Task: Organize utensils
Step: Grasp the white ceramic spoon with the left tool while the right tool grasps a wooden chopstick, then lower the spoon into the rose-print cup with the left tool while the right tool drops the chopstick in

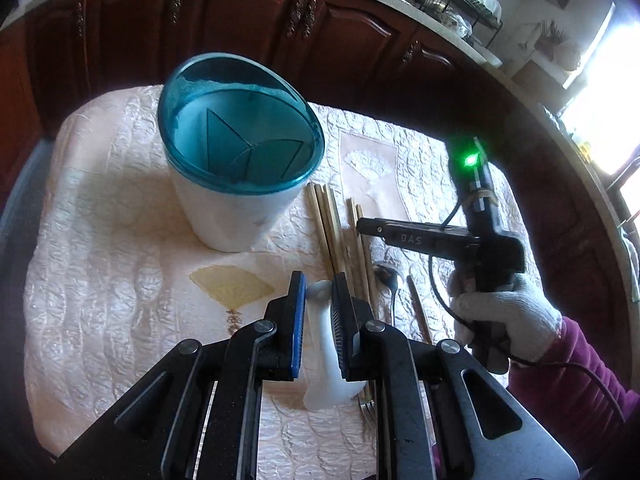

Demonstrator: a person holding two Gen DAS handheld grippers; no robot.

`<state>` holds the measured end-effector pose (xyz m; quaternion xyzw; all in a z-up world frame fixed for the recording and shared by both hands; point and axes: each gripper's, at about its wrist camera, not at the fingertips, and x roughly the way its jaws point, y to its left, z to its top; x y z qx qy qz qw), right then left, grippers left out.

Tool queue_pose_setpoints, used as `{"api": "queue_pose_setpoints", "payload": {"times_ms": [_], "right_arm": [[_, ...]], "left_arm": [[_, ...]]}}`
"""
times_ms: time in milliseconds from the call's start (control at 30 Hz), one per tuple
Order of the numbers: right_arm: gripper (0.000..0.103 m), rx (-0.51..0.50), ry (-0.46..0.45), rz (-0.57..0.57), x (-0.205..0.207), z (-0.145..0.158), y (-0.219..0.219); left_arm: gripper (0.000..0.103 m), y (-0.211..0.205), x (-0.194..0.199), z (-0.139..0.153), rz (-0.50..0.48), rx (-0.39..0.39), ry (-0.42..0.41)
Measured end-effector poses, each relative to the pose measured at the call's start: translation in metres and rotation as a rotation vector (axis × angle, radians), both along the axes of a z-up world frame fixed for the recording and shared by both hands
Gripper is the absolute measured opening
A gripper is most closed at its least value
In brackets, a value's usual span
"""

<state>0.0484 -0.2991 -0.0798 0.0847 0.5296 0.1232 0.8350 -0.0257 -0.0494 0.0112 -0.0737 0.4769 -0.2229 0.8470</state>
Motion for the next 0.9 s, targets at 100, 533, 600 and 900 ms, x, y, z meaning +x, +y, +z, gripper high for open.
{"api": "queue_pose_setpoints", "payload": {"times_ms": [100,533,600,900], "right_arm": [[0.018,-0.003,-0.009,-0.014,0.008,-0.001,0.000],[0.006,0.188,-0.094,-0.062,-0.002,0.041,-0.017],[0.006,0.197,-0.129,-0.059,-0.013,0.055,-0.019],[0.005,0.211,-0.292,-0.020,-0.062,0.123,-0.015]], "left_arm": [[0.012,0.003,-0.003,0.005,0.006,-0.008,-0.020],[0.012,0.016,-0.013,0.020,0.019,-0.032,-0.050],[0.012,0.019,-0.014,0.024,0.021,-0.043,-0.055],[0.011,0.026,-0.031,0.058,0.011,-0.057,-0.114]]}}
